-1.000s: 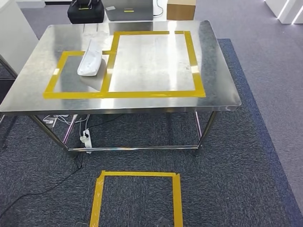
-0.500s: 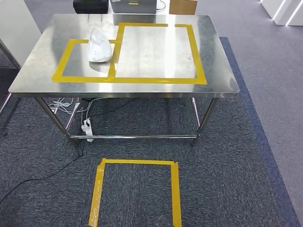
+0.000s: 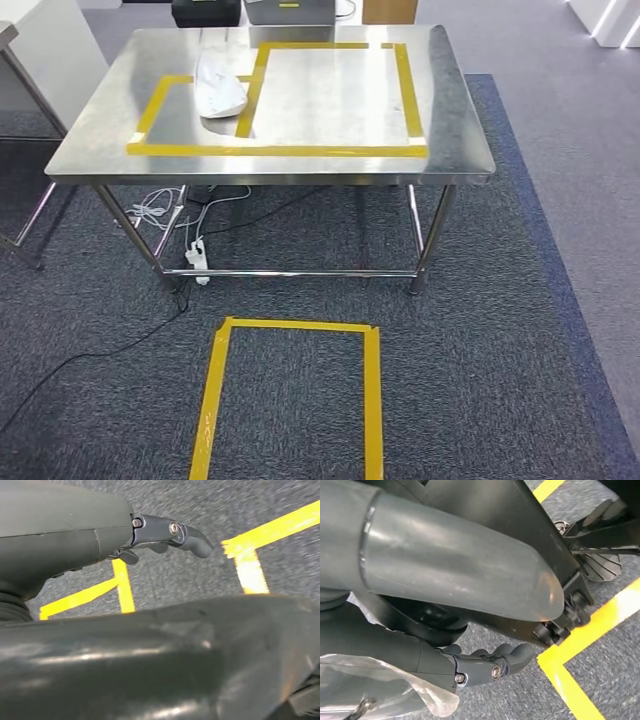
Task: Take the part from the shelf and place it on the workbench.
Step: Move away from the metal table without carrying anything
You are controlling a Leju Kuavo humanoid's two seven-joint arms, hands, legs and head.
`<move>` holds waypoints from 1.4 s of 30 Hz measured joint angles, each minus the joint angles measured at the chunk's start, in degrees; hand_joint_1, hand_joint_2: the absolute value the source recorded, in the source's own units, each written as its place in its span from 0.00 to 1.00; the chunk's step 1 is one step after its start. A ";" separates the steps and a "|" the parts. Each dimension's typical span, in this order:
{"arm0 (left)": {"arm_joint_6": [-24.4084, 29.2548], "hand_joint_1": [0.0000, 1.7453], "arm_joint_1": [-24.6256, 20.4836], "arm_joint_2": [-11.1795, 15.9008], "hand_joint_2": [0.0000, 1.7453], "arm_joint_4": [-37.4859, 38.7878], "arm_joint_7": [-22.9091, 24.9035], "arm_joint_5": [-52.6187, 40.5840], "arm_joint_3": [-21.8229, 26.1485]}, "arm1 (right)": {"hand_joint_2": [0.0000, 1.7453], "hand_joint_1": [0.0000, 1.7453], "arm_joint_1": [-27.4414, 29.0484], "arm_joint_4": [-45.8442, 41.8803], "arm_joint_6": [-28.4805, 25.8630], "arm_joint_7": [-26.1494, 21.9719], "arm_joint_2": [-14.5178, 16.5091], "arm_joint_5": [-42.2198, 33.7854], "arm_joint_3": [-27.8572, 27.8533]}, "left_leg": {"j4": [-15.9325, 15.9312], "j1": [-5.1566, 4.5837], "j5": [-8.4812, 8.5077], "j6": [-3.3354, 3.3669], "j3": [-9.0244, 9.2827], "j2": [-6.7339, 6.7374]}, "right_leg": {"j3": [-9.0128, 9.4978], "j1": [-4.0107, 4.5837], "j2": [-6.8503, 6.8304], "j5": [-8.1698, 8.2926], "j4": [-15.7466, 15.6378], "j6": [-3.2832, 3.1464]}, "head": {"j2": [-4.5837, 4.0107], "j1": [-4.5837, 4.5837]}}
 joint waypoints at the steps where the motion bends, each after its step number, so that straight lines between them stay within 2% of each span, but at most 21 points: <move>1: -0.10 0.00 -0.04 -0.02 0.00 0.00 0.17 -0.23 -0.22 | 0.00 0.00 -0.03 0.00 0.08 0.11 0.00 0.09 0.13 | -4.28 -0.07 0.65 0.20 2.93 0.73 | -0.25 0.06 -0.50 0.10 0.33 0.15 | 0.00 -0.02; 2: -0.22 0.00 -0.11 -0.05 0.00 0.00 0.27 -0.43 -0.44 | 0.00 0.00 -0.07 0.00 0.22 0.23 0.00 0.19 0.26 | -8.16 -0.26 0.80 0.47 5.37 1.46 | -0.47 0.16 -0.99 0.19 0.61 0.34 | 0.00 0.00; 4: -0.44 0.00 -0.23 -0.15 0.00 0.01 0.28 -0.85 -0.83 | 0.00 0.00 -0.21 0.00 0.66 0.54 0.00 0.40 0.54 | -12.35 -0.66 0.21 1.12 7.44 2.44 | -0.84 0.38 -1.98 0.44 0.96 0.83 | 0.00 0.03; 8: -0.46 0.00 -0.03 -0.25 0.00 0.02 0.25 -1.17 -1.18 | 0.00 0.00 -0.44 0.00 1.09 1.08 0.00 0.68 1.02 | -13.15 -0.60 0.65 2.38 6.82 1.43 | -0.92 0.48 -3.16 0.74 1.02 1.55 | 0.00 -0.02; 12: -0.46 0.00 -0.01 -0.29 0.00 0.02 0.25 -1.20 -1.19 | 0.00 0.00 -0.44 0.00 1.12 1.11 -0.01 0.69 1.04 | -13.33 -0.49 0.82 2.59 6.86 1.32 | -1.17 0.46 -2.79 0.50 1.15 1.69 | 0.00 -0.03; 14: -0.45 0.00 -0.02 -0.36 0.00 0.02 0.26 -1.25 -1.23 | 0.00 0.00 -0.48 0.00 1.29 1.12 -0.03 0.74 1.10 | -13.44 -0.37 1.17 3.06 6.68 1.07 | -2.10 0.35 -0.94 -0.94 2.71 2.02 | 0.00 0.15; 15: -0.45 0.00 -0.05 -0.44 0.00 0.03 0.33 -1.41 -1.37 | 0.00 0.00 -0.63 -0.01 1.44 1.16 -0.05 0.81 1.21 | -13.35 -0.41 1.61 3.39 6.12 0.20 | -3.76 0.25 0.62 -2.74 6.77 2.20 | 0.00 0.26; 17: -0.45 0.00 -0.16 -0.62 0.00 0.05 0.48 -1.73 -1.68 | 0.00 0.00 -0.86 -0.03 1.90 1.31 -0.08 0.93 1.40 | -12.89 -0.58 2.32 3.77 4.97 -2.10 | -4.43 0.12 3.16 -3.46 10.17 2.20 | 0.00 0.41; 18: -0.45 0.00 -0.19 -0.72 0.00 0.06 0.58 -1.90 -1.85 | 0.00 0.00 -0.91 -0.03 2.12 1.40 -0.09 0.96 1.48 | -12.62 -0.68 2.57 3.73 4.52 -3.35 | -3.55 0.03 4.57 -2.68 9.28 2.05 | 0.00 0.40; 19: -0.46 0.00 -0.27 -0.78 0.00 0.07 0.63 -1.96 -1.94 | 0.00 0.00 -0.82 -0.03 2.34 1.45 -0.10 0.96 1.48 | -12.33 -0.74 2.63 3.58 4.30 -4.07 | -1.71 -0.10 5.80 -1.16 5.36 1.91 | 0.00 0.37; 21: -0.46 0.00 -0.42 -0.90 0.00 0.07 0.79 -2.16 -2.07 | 0.00 0.00 -0.70 -0.02 2.64 1.52 -0.10 1.00 1.50 | -11.91 -0.74 2.97 2.97 3.41 -5.17 | -0.03 -0.24 7.50 -0.80 1.71 1.68 | 0.00 0.38; 23: -0.46 0.00 -0.34 -0.95 0.00 0.09 0.99 -2.37 -2.10 | 0.00 0.00 -0.66 -0.02 2.78 1.68 -0.08 1.06 1.52 | -11.78 -0.62 3.52 2.14 2.58 -6.22 | 0.09 -0.26 6.82 -0.80 1.15 1.30 | 0.00 0.41; 25: -0.46 0.00 -0.15 -0.95 0.00 0.13 1.18 -2.45 -2.11 | 0.00 0.00 -0.61 -0.02 2.84 1.91 -0.01 1.10 1.55 | -10.65 -0.64 2.79 1.43 1.82 -5.46 | 0.10 -0.45 5.55 -0.32 0.82 0.76 | 0.00 0.19; 28: -0.46 0.00 -0.23 -0.95 0.00 0.15 1.34 -2.57 -2.13 | 0.00 0.00 -0.38 -0.02 2.88 2.25 0.03 1.15 1.55 | -1.23 -0.41 -2.42 0.40 -2.28 -2.18 | 0.09 -0.45 3.13 -0.14 0.73 0.37 | 0.00 -0.43; 30: -0.46 0.00 -0.24 -0.96 0.00 0.15 1.45 -2.77 -2.14 | 0.00 0.00 -0.24 -0.02 2.92 2.48 -0.02 1.19 1.55 | 4.61 -0.05 -4.31 -0.01 -4.67 -1.66 | -0.04 -0.32 1.52 -0.22 0.87 0.30 | 0.00 -0.43; 32: -0.43 0.00 -0.12 -0.92 0.00 0.15 1.59 -2.93 -2.13 | 0.00 0.00 -0.20 -0.03 2.93 2.66 -0.06 1.21 1.55 | 2.23 0.14 -2.06 -0.06 -3.14 -1.33 | -0.01 -0.27 0.23 -0.35 0.98 0.33 | 0.00 -0.44; 35: -0.35 0.00 -0.24 -0.89 0.00 0.15 1.65 -2.97 -2.14 | 0.00 0.00 -0.07 -0.06 2.93 2.82 -0.08 1.24 1.55 | -9.00 -0.28 2.18 0.65 2.63 1.54 | 0.20 0.09 -1.26 -0.70 1.10 0.75 | 0.00 -0.50; 36: -0.32 0.00 -0.33 -0.91 0.00 0.15 1.65 -2.98 -2.15 | 0.00 0.00 -0.01 -0.08 2.93 2.85 -0.09 1.25 1.55 | -10.82 -0.50 2.40 1.07 3.39 2.31 | 0.18 0.29 -1.68 -0.80 1.15 0.96 | 0.00 -0.46; 38: 0.23 0.00 -0.29 -0.92 0.00 0.16 1.58 -3.13 -2.16 | 0.00 0.00 0.06 -0.14 2.93 2.89 -0.14 1.25 1.55 | -11.32 -0.66 2.24 1.98 3.17 2.01 | 0.13 0.55 -2.51 -0.87 1.14 1.39 | 0.00 -0.38; 40: 1.57 0.00 -0.07 -0.96 0.00 0.17 1.35 -3.46 -2.19 | 0.00 0.00 0.09 -0.23 2.92 2.87 -0.19 1.16 1.55 | -11.56 -0.41 2.53 2.74 3.00 1.06 | -0.32 0.50 -1.76 -1.75 1.82 1.96 | 0.00 -0.26; 42: 2.73 0.00 -0.17 -1.03 0.00 0.17 1.12 -3.77 -2.22 | 0.00 0.00 -0.04 -0.30 2.91 2.66 -0.23 1.03 1.56 | -11.79 -0.18 2.94 3.42 2.79 0.10 | -2.50 0.41 0.96 -4.80 6.47 2.38 | 0.00 -0.06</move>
